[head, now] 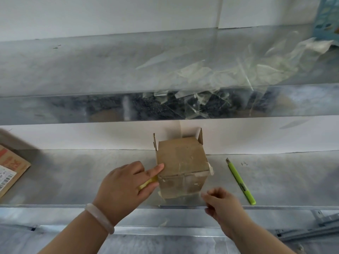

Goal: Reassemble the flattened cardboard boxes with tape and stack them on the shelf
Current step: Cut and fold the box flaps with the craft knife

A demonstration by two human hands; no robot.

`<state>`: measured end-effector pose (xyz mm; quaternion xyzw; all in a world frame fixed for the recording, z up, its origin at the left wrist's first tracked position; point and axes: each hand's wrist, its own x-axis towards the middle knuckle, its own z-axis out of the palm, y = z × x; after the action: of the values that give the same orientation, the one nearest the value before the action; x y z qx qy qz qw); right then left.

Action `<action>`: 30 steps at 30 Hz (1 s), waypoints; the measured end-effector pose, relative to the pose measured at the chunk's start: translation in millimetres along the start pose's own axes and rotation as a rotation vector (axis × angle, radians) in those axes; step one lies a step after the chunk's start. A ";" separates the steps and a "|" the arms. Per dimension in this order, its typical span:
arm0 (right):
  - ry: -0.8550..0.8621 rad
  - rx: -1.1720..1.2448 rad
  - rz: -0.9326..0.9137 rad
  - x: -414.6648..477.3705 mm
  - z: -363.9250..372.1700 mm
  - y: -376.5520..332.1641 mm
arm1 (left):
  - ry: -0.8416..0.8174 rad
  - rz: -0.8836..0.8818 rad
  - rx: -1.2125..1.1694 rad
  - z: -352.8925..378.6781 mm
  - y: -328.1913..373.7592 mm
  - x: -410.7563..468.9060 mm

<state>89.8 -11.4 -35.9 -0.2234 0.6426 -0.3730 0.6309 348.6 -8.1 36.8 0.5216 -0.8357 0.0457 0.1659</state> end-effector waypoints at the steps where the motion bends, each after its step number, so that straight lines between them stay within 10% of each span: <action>1: 0.060 -0.077 -0.097 0.1 -0.9 -0.5 | 0.005 0.003 0.006 0.2 0.2 0.9; 6: 0.051 0.017 -0.715 -23.8 0.5 -35.8 | 0.010 -0.001 0.036 1.6 1.4 0.2; 14: -0.393 -0.251 -0.582 -12.5 9.8 -23.8 | -0.002 -0.006 0.030 4.2 0.6 0.0; 22: -0.125 -1.001 -1.523 6.7 5.2 -56.9 | 0.024 0.009 0.025 3.5 2.4 -1.8; 30: -0.093 -1.554 -1.741 23.1 -5.2 -73.8 | 0.048 0.019 -0.018 5.7 -5.0 3.4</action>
<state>68.8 -73.8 5.0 -0.9281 0.3040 -0.1774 -0.1215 350.4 -14.8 32.0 0.5106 -0.8369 0.0524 0.1902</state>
